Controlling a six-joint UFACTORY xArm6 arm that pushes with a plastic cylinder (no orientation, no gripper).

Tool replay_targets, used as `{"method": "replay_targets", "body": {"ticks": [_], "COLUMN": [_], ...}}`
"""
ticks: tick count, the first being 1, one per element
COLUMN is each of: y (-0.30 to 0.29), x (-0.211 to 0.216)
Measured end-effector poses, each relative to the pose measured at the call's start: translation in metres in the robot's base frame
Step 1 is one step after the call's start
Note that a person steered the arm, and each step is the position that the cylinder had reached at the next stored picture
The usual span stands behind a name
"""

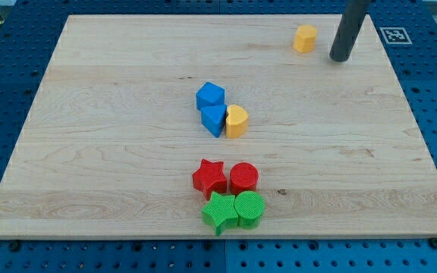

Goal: Drag the hexagon towards the heart and blue blocks

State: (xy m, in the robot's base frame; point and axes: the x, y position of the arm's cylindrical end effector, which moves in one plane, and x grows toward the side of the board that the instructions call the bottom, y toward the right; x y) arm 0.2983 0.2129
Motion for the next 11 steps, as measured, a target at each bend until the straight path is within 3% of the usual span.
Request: {"method": "replay_targets", "body": {"ticks": [2,5,6,9,11], "y": [-0.027,-0.098,-0.067,-0.066,-0.082], "x": [-0.047,-0.045,-0.025,0.0,-0.008]}}
